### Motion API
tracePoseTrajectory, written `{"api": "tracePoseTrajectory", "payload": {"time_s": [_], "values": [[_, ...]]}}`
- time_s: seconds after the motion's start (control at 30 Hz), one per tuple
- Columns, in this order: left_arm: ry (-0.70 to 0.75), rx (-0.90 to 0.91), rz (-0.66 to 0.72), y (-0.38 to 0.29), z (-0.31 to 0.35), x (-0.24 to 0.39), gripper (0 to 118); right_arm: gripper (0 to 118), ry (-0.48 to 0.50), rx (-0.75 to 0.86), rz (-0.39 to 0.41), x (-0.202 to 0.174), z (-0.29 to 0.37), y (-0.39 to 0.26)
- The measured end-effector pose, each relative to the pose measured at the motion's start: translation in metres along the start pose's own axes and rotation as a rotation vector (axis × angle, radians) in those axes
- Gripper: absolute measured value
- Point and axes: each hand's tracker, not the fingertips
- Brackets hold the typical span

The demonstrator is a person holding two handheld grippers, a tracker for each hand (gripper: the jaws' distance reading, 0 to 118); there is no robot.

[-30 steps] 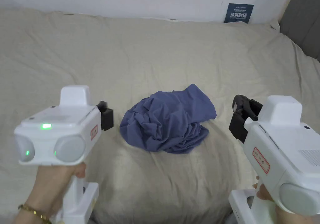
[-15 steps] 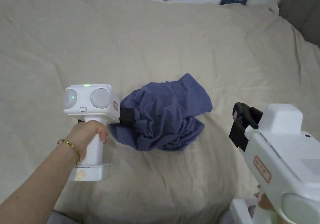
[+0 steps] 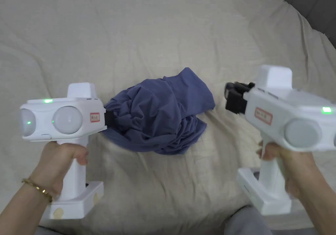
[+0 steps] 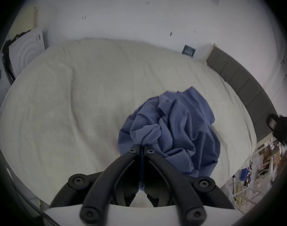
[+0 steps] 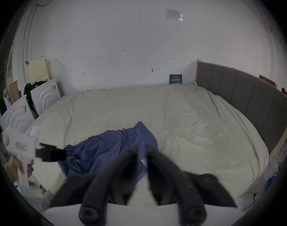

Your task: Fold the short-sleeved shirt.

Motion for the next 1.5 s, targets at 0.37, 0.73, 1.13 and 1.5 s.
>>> {"api": "tracePoseTrajectory", "payload": {"time_s": [0.37,0.73,1.13,1.5], "values": [[0.021,0.038,0.062,-0.016,0.009,-0.022,4,114,-0.060,-0.393,0.050,-0.001,-0.209,0.073],[0.029,-0.005,0.129,-0.022,-0.009,-0.039,4,64,-0.112,-0.550,0.071,-0.020,-0.337,0.067],[0.004,0.046,0.198,0.004,0.006,-0.057,4,7,0.023,-0.337,0.107,0.019,-0.194,0.130],[0.079,0.368,0.075,0.192,0.103,-0.063,4,7,-0.013,0.077,0.023,0.052,0.017,0.287]]}}
